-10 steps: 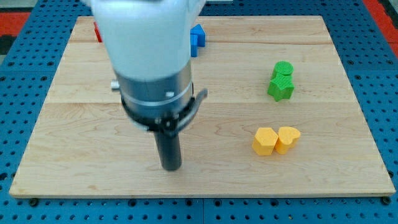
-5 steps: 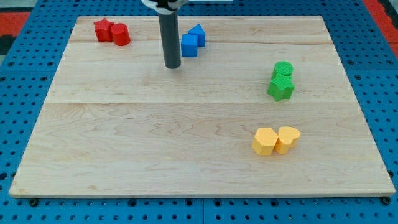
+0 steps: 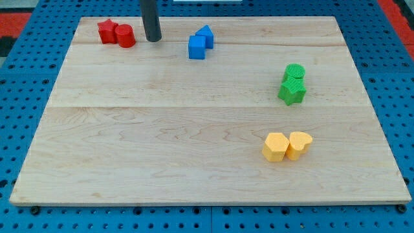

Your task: Push the red blocks towards the left center of the board

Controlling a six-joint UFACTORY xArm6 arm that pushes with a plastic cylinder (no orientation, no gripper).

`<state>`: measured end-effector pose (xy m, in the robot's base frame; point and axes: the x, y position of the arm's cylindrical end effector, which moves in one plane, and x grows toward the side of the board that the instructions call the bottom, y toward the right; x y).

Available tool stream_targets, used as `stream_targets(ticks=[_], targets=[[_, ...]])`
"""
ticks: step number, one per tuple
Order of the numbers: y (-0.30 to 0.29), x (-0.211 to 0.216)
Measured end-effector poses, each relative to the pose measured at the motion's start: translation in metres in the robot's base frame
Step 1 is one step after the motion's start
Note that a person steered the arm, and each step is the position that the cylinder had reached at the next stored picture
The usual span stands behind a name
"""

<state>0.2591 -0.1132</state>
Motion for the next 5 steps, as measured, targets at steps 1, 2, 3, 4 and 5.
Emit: stream_targets(ticks=[1,2,3,4,5], targets=[[0.000,0.000],[-0.002,0.000],[-0.002,-0.008],[-0.002,-0.033],[-0.054,-0.051]])
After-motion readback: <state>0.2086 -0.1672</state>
